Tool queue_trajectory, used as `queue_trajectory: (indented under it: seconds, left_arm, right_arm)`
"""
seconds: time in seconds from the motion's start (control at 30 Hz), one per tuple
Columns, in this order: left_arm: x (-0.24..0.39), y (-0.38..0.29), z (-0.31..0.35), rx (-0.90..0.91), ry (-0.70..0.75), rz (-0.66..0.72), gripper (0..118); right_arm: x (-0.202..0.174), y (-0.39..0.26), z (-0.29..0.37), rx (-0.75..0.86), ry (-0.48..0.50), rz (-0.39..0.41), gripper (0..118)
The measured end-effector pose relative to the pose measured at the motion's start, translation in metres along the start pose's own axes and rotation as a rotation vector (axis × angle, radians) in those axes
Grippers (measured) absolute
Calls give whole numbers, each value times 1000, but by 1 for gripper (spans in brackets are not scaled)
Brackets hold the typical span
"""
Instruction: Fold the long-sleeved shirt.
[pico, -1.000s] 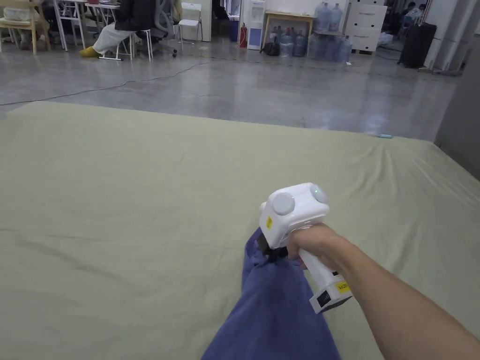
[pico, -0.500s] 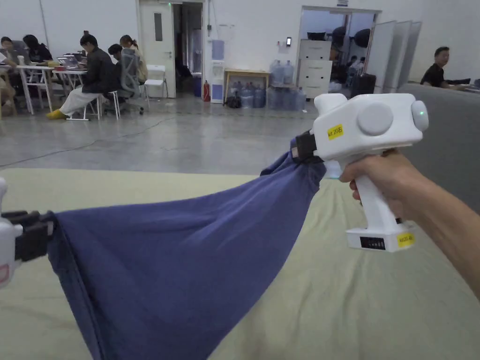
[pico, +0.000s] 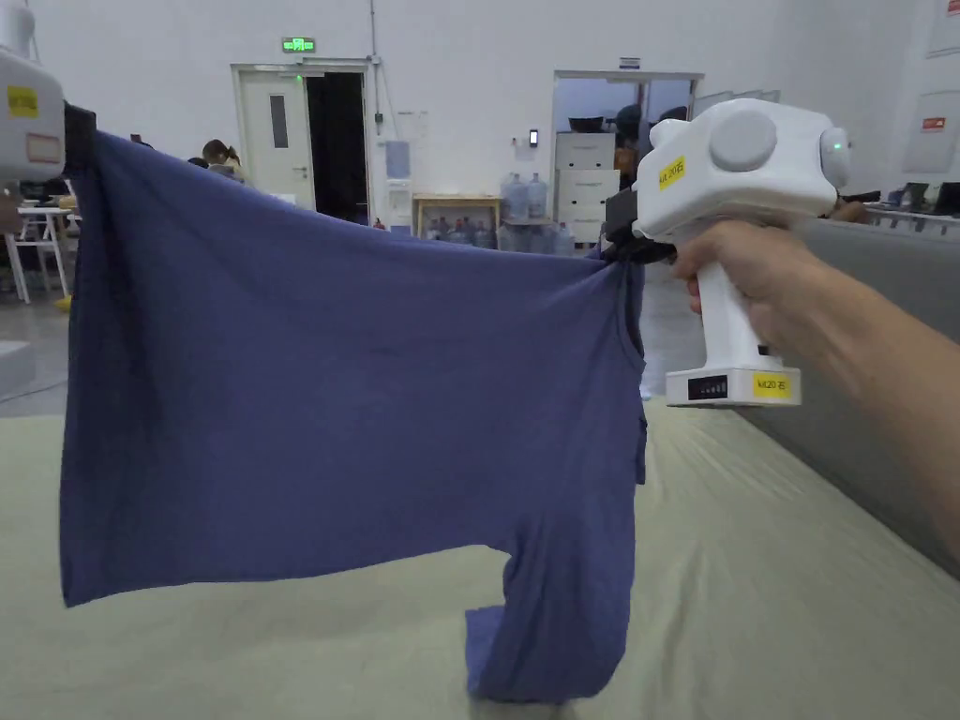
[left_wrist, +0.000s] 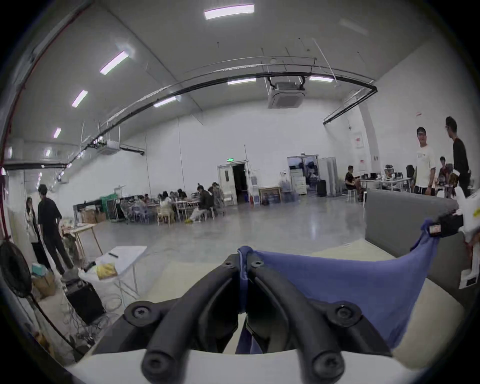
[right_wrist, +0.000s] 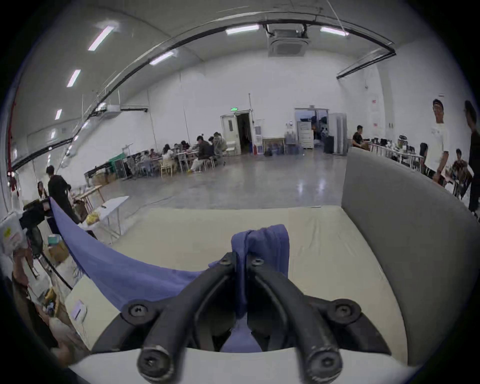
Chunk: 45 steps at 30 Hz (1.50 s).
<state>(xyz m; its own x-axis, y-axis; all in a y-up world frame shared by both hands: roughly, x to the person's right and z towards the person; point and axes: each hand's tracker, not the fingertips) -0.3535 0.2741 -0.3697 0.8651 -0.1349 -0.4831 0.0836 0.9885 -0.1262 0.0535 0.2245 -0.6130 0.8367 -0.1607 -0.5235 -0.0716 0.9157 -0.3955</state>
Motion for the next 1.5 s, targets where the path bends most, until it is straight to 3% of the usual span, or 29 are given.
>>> queue_trajectory:
  seconds: [0.2,0.3,0.5,0.73,0.87,1.03,1.17,1.27,1.43,1.5]
  left_arm:
    - [16,67,-41,51,21,2,0]
    - [15,83,-38,96,38,-5,0]
    - [18,67,-69,74,10,33,0]
    - [58,-64,-120,-120,-58,40,0]
    - [87,-167,-170,-272,-84,29,0]
    - [107,-260,-168,-345,-117,2,0]
    - [100,-266,-149,-380,-115,30,0]
    - [86,-256,-111,-367,-149,49,0]
    - [60,-269,-6,-357,-220,115,0]
    - [58,-285,47,-405,-259,146,0]
  right_arm:
    - [2,91,-10,170,-63,-33,1]
    - [-1,136,10,289,-107,6,1]
    - [9,156,19,287,-123,19,1]
    - [55,27,-80,61,-130,7,1]
    - [88,-90,-152,-98,-130,-45,1]
    - [106,-198,-190,-265,-168,-134,0]
    - [98,-199,-165,-231,-157,-81,0]
    - [86,-193,-114,-179,-89,-52,0]
    - [65,-232,-5,-194,-64,98,0]
    - [62,-262,35,-217,-57,98,0]
